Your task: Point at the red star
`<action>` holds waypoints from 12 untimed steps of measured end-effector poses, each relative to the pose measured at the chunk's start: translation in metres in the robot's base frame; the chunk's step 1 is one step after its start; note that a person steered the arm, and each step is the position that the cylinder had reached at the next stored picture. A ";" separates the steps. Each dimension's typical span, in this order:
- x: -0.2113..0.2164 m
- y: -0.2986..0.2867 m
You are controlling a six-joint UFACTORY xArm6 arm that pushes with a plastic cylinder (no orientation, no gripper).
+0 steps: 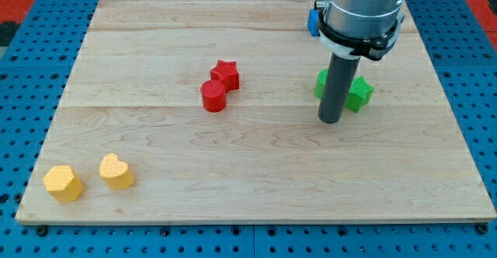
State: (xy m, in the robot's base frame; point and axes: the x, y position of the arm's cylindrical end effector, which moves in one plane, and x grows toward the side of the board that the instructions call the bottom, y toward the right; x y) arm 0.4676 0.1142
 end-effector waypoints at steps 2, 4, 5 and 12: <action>0.002 0.008; 0.004 0.008; 0.015 0.016; 0.050 -0.004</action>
State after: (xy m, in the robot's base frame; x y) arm 0.5173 0.1106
